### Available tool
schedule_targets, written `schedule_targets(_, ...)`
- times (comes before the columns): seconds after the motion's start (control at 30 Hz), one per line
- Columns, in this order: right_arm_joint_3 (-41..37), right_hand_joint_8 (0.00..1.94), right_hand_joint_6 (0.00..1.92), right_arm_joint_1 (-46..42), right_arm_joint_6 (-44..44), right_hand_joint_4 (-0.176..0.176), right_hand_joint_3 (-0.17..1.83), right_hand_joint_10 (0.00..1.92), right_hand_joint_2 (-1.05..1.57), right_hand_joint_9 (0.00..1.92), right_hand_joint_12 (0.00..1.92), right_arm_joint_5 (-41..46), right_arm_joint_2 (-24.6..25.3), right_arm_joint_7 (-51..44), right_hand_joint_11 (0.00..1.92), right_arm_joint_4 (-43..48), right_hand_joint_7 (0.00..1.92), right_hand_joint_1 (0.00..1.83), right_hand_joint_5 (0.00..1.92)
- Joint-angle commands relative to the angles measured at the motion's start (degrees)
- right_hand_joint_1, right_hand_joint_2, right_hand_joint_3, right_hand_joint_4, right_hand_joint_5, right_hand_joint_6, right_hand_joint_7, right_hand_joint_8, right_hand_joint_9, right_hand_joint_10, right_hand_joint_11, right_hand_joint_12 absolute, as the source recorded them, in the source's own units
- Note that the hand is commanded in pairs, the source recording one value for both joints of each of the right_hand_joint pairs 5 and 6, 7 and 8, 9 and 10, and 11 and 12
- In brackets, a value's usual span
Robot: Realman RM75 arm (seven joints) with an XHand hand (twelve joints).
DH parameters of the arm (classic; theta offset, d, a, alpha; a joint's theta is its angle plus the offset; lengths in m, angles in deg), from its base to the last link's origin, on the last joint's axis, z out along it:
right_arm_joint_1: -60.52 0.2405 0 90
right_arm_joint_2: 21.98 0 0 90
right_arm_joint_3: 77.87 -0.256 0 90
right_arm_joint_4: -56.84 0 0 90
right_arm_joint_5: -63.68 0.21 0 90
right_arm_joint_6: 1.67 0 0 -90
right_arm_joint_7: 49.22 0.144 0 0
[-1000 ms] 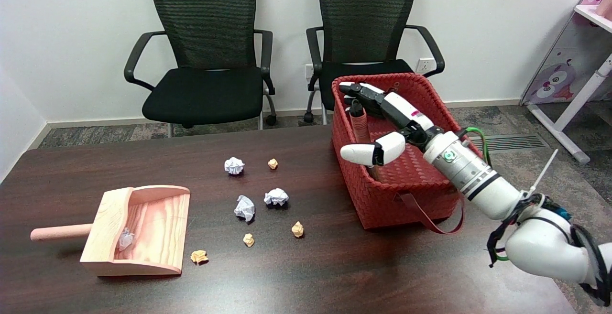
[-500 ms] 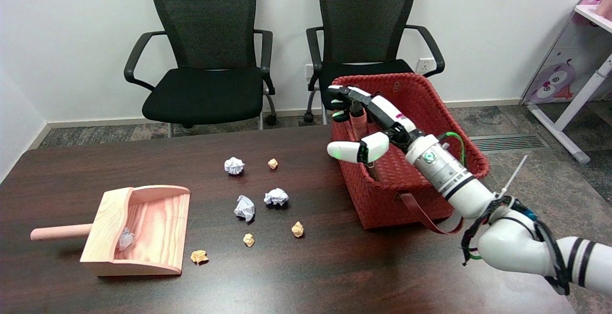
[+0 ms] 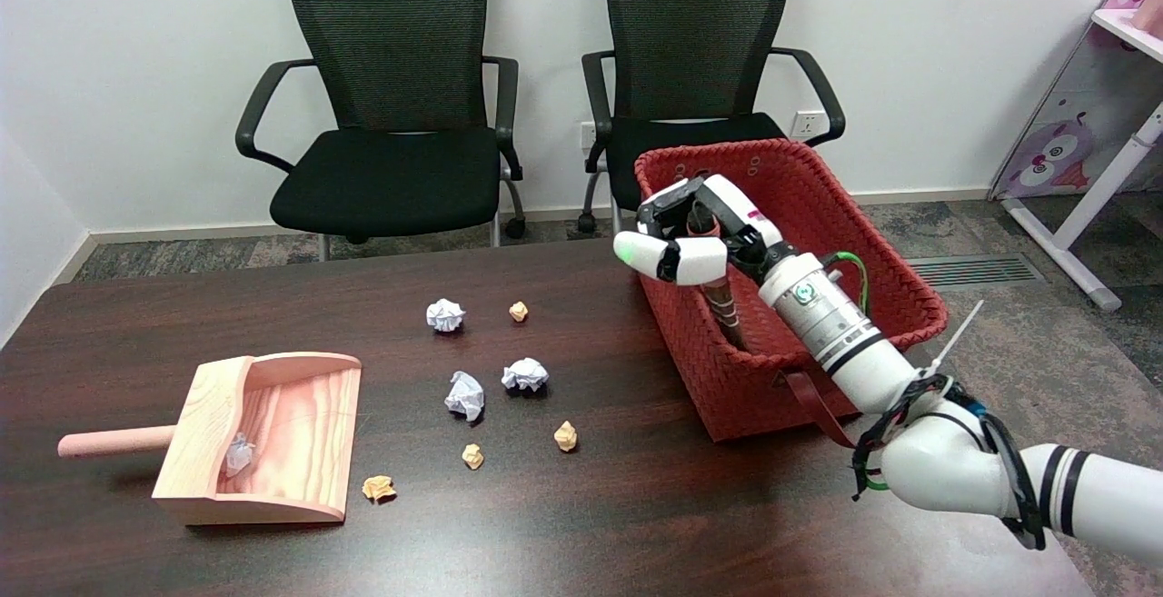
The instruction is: Pick up the broom by its handle.
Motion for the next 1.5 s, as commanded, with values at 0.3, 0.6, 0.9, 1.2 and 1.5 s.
schedule_targets(0.3,2.9,1.76,1.76,1.9,-3.3,0.176,1.01,1.91,0.43,1.91,1.85,3.3,1.1,0.1,1.85,2.3,1.76,0.8,1.76)
schedule_targets(0.6,3.0,1.92,1.92,1.0,-5.2,0.176,1.0,1.92,0.41,1.92,1.92,4.1,1.1,0.1,1.92,2.4,1.92,0.79,1.92)
schedule_targets(0.9,2.8,1.92,1.92,0.5,-6.0,0.01,0.94,1.92,0.51,1.92,1.92,6.4,1.1,0.1,1.92,1.9,1.92,0.79,1.92)
schedule_targets(1.2,1.0,1.92,1.92,1.0,-7.7,0.009,0.96,1.92,0.66,1.92,1.92,9.6,1.1,0.1,1.92,-1.5,1.92,0.79,1.92)
schedule_targets(1.5,1.5,1.92,1.92,0.7,-10.4,0.024,1.08,1.92,0.68,1.92,1.92,10.8,1.1,-0.4,1.92,-1.2,1.92,0.75,1.92)
